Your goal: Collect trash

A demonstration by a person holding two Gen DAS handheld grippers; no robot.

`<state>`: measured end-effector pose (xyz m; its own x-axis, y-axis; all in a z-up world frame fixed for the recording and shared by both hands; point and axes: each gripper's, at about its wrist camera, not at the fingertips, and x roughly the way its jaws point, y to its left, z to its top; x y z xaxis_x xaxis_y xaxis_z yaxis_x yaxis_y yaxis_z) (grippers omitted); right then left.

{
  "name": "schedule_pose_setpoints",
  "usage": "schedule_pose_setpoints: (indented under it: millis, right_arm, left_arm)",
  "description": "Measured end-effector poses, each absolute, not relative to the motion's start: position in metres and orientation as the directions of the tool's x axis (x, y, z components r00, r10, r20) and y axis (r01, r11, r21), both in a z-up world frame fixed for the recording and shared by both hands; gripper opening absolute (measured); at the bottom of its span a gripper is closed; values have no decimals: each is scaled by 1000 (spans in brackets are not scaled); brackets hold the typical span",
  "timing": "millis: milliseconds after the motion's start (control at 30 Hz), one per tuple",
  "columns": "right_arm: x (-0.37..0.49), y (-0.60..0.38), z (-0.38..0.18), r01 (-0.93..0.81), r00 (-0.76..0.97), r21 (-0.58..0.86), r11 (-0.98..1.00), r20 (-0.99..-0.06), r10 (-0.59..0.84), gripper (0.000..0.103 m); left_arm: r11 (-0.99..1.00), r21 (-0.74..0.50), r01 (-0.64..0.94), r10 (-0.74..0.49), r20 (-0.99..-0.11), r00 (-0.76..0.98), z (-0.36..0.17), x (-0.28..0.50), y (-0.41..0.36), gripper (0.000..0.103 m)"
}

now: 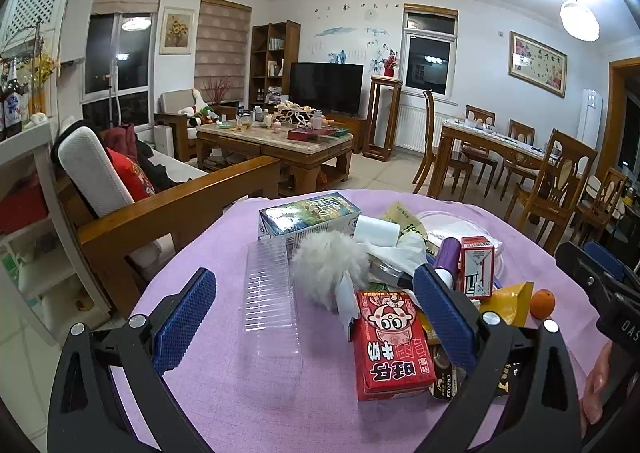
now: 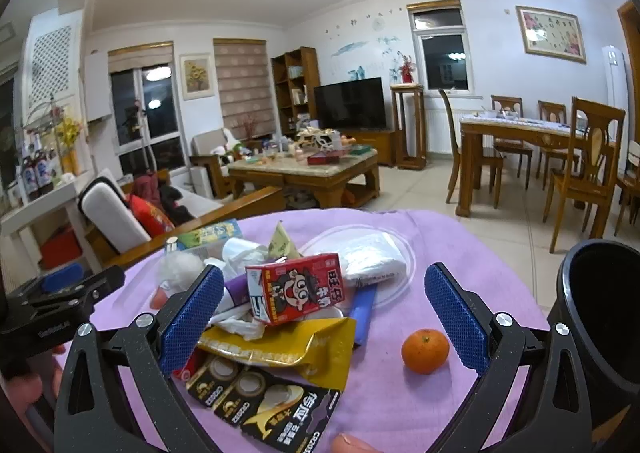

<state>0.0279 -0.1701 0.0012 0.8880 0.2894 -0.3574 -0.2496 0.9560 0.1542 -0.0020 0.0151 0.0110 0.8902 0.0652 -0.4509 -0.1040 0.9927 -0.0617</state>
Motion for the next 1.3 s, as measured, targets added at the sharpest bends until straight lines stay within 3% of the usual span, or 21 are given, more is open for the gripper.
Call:
schedule_pose_setpoints:
  millis: [1300]
  right_arm:
    - [30, -172, 0, -244, 888, 169, 955, -357, 290, 99]
  left_arm:
    - [993, -57, -102, 66, -447, 892, 9, -2, 15, 98]
